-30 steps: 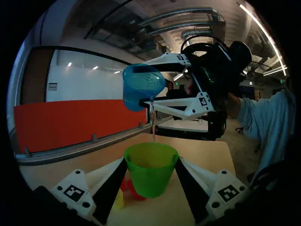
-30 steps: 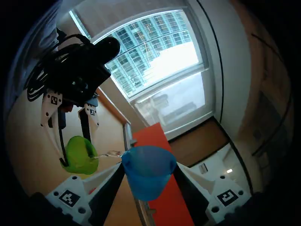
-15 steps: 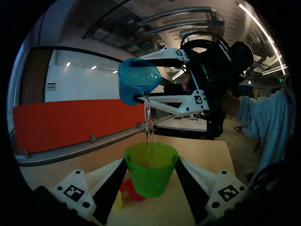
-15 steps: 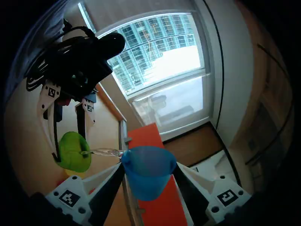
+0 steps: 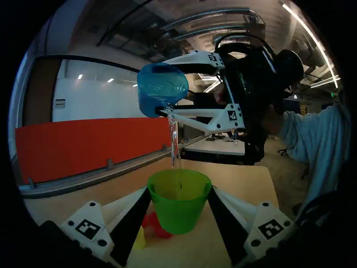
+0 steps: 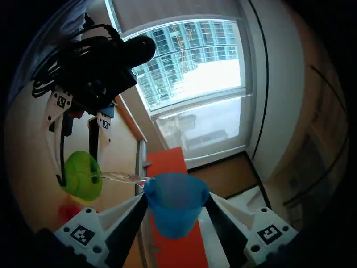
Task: Pour water
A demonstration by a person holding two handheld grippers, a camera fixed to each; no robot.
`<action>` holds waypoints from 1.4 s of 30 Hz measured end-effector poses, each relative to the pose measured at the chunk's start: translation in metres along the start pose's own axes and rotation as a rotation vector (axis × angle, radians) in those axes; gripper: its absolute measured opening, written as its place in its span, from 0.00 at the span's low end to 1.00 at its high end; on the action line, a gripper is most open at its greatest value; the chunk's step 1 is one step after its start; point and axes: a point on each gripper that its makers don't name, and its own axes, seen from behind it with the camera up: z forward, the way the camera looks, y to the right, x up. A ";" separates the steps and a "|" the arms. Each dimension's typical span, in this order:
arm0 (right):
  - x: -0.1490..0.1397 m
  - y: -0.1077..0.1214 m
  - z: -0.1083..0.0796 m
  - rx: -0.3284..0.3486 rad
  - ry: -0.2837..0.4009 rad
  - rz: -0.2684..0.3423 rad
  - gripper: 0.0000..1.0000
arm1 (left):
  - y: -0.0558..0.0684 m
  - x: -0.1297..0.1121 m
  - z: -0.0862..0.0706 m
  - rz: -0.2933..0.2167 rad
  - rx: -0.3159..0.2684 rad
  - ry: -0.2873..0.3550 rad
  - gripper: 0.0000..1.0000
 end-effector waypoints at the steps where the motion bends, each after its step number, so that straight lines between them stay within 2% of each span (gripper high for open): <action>1: 0.000 0.001 0.000 -0.002 -0.001 -0.007 0.90 | 0.000 0.000 0.000 0.000 0.000 0.001 0.87; 42: 0.011 0.029 -0.001 -0.057 -0.007 -0.266 0.91 | 0.002 0.006 0.004 0.006 -0.002 0.008 0.86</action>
